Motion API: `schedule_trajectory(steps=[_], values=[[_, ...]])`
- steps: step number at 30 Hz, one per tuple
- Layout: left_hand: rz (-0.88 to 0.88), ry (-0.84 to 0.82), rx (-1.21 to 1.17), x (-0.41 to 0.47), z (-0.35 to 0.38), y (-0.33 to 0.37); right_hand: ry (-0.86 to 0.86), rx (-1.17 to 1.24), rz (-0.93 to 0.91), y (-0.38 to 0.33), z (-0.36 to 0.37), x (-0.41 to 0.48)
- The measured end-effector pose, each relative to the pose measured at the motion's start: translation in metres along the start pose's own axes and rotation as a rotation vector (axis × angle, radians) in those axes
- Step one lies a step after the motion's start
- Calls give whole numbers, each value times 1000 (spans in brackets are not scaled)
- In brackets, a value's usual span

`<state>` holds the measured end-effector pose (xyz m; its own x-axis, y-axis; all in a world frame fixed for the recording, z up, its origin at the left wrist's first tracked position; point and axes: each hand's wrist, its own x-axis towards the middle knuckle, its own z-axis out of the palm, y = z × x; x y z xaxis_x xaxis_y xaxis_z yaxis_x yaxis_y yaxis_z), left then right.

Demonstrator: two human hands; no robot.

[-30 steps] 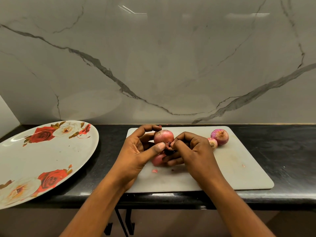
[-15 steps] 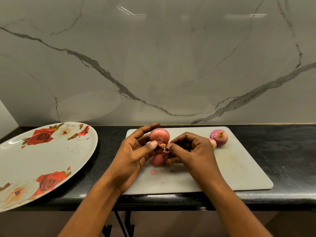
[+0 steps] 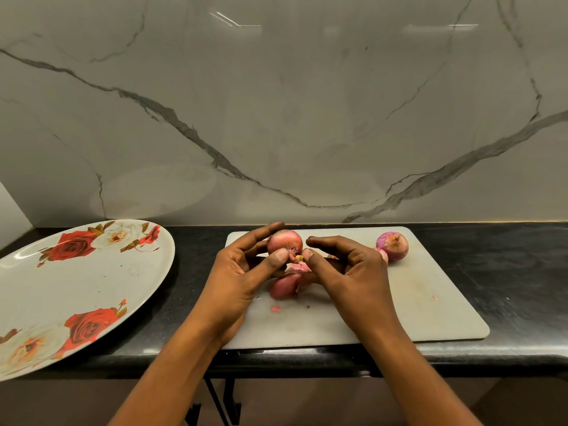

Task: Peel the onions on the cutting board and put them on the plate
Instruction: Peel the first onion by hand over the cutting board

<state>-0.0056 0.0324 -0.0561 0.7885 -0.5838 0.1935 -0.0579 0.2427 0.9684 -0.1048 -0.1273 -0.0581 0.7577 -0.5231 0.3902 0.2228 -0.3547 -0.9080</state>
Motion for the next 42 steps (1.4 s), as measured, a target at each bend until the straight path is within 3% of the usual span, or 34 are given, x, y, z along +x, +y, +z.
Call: schedule_trajectory(steps=[13, 21, 31, 37, 42], values=[[-9, 29, -5, 0, -3, -1, -38, -38, -108, -1, 1, -3], [-15, 39, 3, 0, -4, -2, -34, -191, -201, 0, 3, -5], [-56, -28, -101, -1, -4, 0, -59, -87, -76, 2, 3, -2], [-85, -30, -130, 1, -6, 2, 40, 17, 14, 6, 3, 0], [-93, -13, -137, 2, -7, 0, 70, -41, -8, 8, 0, -1]])
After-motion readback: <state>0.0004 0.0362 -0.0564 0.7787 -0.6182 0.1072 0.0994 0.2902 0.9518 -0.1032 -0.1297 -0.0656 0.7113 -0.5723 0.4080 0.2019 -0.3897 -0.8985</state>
